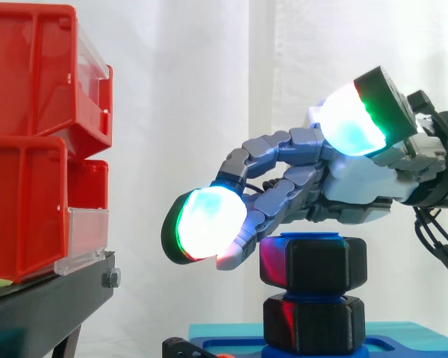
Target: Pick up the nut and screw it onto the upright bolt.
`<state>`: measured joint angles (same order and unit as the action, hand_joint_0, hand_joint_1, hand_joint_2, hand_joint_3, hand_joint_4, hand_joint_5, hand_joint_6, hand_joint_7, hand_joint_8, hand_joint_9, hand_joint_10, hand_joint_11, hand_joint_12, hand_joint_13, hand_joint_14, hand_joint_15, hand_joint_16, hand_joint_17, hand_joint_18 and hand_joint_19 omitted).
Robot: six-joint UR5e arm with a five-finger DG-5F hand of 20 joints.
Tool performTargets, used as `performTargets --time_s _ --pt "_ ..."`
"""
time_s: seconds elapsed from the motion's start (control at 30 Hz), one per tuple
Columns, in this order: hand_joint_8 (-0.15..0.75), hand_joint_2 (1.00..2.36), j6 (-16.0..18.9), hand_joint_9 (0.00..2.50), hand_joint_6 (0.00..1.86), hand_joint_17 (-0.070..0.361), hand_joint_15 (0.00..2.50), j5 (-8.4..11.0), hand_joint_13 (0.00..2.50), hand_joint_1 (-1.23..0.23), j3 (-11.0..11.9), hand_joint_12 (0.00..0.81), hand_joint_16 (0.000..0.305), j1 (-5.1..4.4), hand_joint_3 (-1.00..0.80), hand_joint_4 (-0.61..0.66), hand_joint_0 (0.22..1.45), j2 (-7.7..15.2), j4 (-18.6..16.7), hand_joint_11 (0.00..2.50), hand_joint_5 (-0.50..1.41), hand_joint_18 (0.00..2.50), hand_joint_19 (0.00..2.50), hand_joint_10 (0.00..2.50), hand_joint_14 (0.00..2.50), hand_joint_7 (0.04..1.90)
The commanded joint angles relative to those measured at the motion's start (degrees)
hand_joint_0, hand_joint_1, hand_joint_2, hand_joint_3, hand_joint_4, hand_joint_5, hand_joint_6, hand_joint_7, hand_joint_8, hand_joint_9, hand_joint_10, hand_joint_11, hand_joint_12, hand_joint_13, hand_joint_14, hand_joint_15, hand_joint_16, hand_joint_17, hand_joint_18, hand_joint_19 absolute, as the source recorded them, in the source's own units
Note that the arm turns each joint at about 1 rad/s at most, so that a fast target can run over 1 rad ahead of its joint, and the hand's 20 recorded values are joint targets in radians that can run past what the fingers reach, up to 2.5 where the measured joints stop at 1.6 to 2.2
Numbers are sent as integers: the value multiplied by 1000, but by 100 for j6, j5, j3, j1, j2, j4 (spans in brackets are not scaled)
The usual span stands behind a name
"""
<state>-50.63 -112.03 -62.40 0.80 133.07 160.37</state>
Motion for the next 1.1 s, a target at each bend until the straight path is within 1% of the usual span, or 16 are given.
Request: performTargets --time_s 0.0,0.5,0.6,0.67,1.07 --pt "239 1000 0 555 502 68 0 15 269 -310 -27 295 30 -9 -500 215 483 0 -14 0 -155 0 0 0 0 733" --pt "243 1000 -18 571 502 67 0 -3 285 -318 -27 293 30 -9 -500 219 488 0 21 0 -150 0 0 0 0 753" --pt "254 1000 -18 648 502 67 0 -3 341 -322 -36 294 30 -9 -500 225 488 0 21 0 -146 0 0 0 0 752" --pt "251 1000 -18 649 502 67 0 -12 359 -325 -36 293 30 -9 -500 229 489 0 21 0 -145 0 0 0 0 759" --pt "253 1000 0 691 503 60 0 -3 408 -336 -36 284 26 -9 -500 256 495 0 47 0 -124 0 0 0 0 894"
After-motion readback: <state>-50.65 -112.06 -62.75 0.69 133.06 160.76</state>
